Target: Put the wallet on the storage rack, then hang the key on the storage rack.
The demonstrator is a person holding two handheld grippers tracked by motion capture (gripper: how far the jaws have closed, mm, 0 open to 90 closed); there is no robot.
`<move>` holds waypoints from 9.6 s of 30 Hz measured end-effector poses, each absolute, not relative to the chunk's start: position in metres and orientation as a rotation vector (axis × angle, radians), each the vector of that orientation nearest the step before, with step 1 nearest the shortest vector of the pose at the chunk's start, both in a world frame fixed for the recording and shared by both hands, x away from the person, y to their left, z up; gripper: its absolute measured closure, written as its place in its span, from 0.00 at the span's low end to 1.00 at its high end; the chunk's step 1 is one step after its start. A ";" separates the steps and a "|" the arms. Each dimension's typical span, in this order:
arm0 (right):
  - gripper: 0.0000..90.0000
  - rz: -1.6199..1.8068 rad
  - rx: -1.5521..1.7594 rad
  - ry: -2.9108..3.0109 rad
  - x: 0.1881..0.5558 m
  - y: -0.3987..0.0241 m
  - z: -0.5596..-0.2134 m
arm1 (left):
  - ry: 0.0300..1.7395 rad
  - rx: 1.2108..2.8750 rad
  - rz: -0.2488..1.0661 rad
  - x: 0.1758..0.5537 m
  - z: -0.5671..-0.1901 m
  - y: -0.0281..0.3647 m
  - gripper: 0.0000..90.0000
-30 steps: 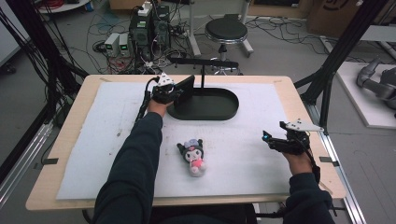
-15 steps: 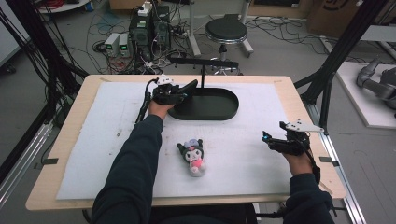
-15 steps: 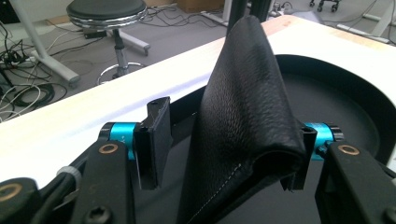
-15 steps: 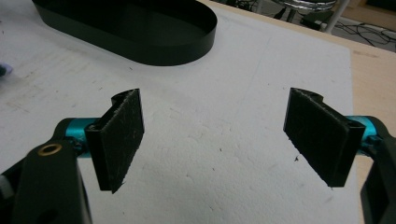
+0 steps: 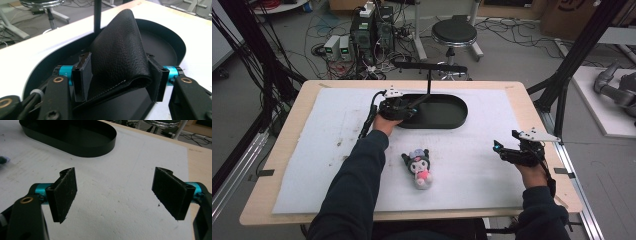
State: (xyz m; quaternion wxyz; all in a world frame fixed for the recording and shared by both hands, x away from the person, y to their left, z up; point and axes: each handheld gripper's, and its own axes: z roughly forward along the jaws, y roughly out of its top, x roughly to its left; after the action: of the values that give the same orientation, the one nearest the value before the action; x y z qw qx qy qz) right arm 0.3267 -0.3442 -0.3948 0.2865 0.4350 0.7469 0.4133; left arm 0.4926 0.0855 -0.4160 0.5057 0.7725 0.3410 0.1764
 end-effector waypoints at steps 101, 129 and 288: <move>0.23 1.119 1.099 2.116 0.332 -0.307 -0.401 | 1.026 1.587 0.630 0.333 -0.407 0.240 0.21; 0.23 1.234 0.799 2.433 0.320 -0.154 -0.414 | 1.089 1.614 0.735 0.321 -0.419 0.258 0.27; 0.40 0.931 1.179 2.175 0.495 -0.244 -0.271 | 1.099 1.607 0.728 0.327 -0.421 0.262 0.30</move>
State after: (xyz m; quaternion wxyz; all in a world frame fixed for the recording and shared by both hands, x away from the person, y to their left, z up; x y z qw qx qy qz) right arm 0.4946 -0.2439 -0.2711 0.2467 0.4322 0.7974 0.3413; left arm 0.3269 0.2618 -0.4211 0.5068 0.6666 0.4558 0.3018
